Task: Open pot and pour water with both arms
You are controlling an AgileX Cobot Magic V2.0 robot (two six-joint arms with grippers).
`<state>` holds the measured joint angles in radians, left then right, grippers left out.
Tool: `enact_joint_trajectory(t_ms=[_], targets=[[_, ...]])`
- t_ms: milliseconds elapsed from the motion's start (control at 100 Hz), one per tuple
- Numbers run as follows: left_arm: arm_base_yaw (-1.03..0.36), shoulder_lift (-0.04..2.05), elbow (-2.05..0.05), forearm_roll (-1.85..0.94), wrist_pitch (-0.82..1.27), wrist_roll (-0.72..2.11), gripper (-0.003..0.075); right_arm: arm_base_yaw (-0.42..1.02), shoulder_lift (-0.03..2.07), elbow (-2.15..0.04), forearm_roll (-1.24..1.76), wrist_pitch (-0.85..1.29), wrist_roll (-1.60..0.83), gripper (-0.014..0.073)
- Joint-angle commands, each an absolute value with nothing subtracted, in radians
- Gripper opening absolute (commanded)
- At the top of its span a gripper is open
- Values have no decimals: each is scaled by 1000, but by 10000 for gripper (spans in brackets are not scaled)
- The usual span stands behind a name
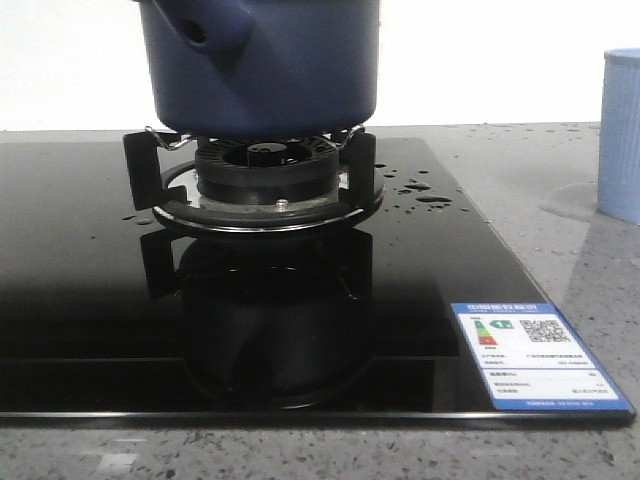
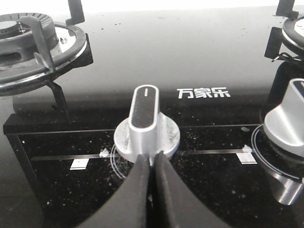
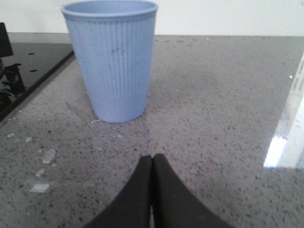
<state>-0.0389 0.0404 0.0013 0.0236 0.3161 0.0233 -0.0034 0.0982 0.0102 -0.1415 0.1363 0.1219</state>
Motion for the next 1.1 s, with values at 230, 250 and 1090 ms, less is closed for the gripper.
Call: enact_joint_trajectory(t_ms=[230, 250, 1090], targets=[[-38, 50, 33, 16, 249, 12, -19, -17, 45, 36, -101, 271, 108, -74], [-38, 50, 33, 16, 249, 12, -19, -17, 34, 36, -101, 276, 102, -74], [-38, 50, 33, 16, 249, 12, -19, -17, -27, 36, -101, 306, 64, -74]])
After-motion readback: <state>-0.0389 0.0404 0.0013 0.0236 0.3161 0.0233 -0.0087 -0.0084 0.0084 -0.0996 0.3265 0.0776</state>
